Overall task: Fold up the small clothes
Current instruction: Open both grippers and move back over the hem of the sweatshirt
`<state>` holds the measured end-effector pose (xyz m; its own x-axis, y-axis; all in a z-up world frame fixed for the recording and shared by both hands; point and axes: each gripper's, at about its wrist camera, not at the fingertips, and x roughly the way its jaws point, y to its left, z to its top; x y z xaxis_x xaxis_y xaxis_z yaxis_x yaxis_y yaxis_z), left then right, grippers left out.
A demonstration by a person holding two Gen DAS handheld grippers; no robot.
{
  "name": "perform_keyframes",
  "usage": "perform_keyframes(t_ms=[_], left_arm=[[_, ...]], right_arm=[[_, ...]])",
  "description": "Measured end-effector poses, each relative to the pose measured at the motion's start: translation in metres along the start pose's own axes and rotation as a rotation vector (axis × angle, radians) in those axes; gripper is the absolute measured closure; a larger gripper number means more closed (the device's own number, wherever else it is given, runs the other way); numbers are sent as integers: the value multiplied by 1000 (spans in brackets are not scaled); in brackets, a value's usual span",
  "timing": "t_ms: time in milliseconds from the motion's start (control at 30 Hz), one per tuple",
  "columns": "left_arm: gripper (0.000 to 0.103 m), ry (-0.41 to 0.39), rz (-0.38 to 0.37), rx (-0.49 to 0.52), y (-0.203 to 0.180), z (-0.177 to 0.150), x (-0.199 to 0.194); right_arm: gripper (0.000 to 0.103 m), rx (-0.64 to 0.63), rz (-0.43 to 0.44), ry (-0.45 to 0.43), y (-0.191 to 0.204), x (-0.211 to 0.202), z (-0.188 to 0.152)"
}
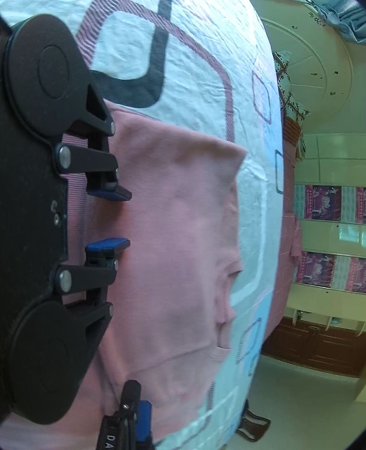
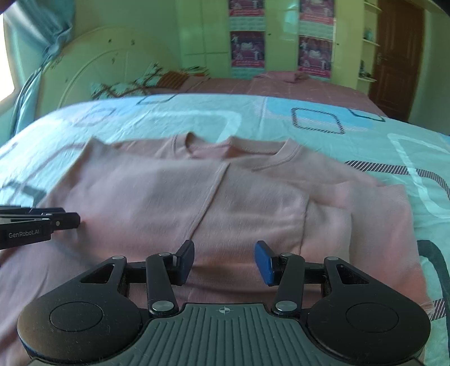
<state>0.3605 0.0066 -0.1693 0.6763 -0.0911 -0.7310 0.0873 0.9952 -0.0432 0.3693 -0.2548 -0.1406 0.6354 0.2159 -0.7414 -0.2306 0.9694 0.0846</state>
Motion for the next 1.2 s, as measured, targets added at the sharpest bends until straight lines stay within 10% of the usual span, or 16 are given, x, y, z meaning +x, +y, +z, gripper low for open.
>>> perform_keyframes(t_ms=[667, 1200], left_arm=[[73, 37, -8, 6, 1, -67, -75], [71, -2, -41, -13, 50, -116, -141]], right_arm=[[55, -34, 80, 28, 11, -65, -76], [55, 90, -206, 24, 5, -142, -144]])
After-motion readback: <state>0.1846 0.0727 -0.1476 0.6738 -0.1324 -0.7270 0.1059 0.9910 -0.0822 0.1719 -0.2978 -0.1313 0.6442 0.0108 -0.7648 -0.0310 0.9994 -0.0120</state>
